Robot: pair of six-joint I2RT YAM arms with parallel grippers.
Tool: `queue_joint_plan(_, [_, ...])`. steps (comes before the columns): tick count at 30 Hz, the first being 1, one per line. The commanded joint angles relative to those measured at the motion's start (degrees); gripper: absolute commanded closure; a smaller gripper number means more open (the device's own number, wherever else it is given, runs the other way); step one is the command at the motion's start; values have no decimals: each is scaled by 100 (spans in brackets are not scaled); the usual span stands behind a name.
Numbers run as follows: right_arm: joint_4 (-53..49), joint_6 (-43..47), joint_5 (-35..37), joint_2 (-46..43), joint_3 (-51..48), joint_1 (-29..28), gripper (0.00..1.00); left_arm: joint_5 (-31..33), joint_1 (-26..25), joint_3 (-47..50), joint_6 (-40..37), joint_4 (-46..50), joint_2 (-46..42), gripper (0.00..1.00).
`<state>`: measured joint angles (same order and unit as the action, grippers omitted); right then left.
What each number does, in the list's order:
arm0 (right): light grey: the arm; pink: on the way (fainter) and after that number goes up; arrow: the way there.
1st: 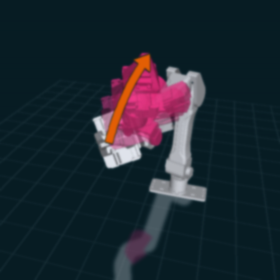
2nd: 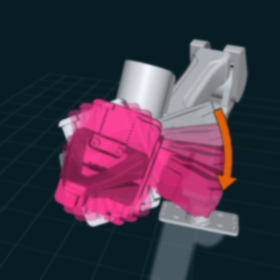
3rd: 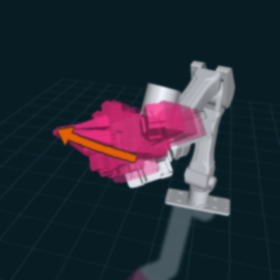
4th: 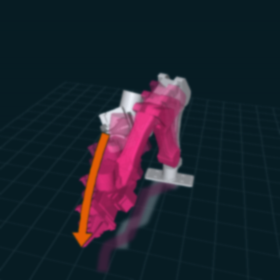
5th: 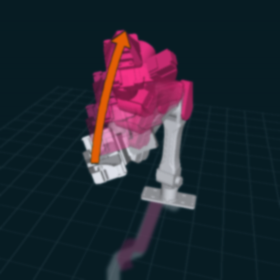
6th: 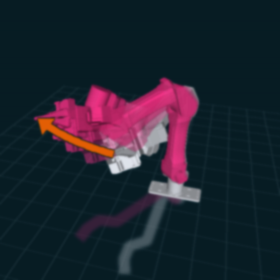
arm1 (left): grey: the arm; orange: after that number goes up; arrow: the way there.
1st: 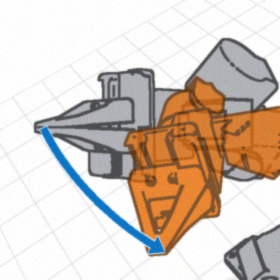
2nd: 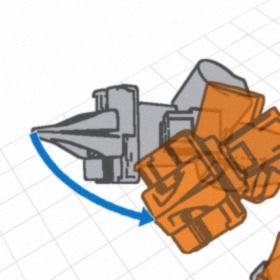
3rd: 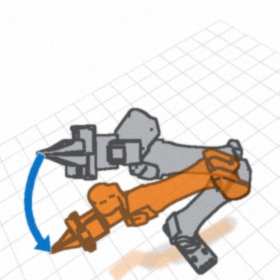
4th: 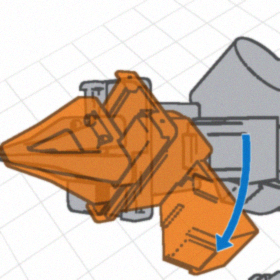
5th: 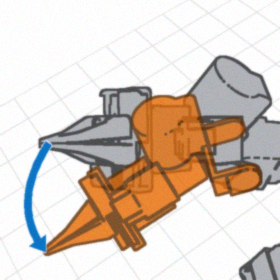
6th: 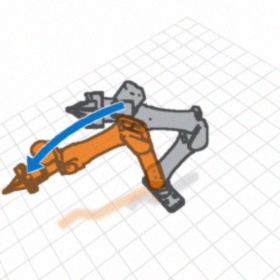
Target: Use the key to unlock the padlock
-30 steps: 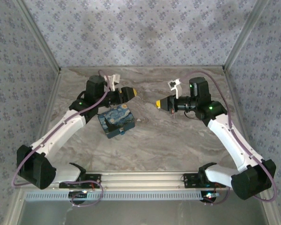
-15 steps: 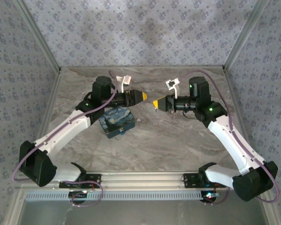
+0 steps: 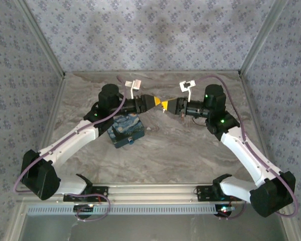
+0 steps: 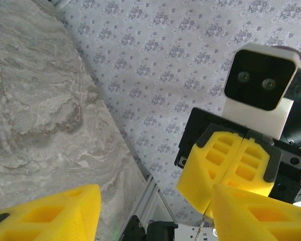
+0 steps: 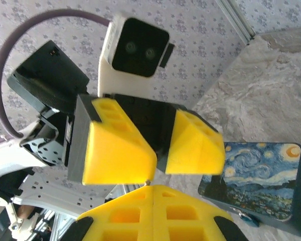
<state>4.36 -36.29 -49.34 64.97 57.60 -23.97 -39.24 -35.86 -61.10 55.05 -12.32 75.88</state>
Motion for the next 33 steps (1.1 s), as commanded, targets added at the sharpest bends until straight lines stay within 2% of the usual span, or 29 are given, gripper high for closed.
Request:
queue_joint_plan(1, [526,-385,-13,-57,-136,-55,100,-91,-77,-126,24,-316,-77,40])
queue_joint_plan(9, [670,-572,7,69,-188,-77,100,-74,-136,-93,93,-635,-82,33])
queue_joint_plan(15, [457,-642,148,202,-130,-68,100,6,-204,-69,118,-730,-97,36])
queue_joint_plan(21, [402,-730,153,385,-143,-87,100,74,-355,-118,50,-629,4,48])
queue_joint_plan(28, [485,-946,81,567,-150,-86,100,149,-384,-99,-2,-536,-11,74])
queue_joint_plan(33, [482,-962,30,598,-147,-107,100,168,-386,-82,-29,-498,-53,85])
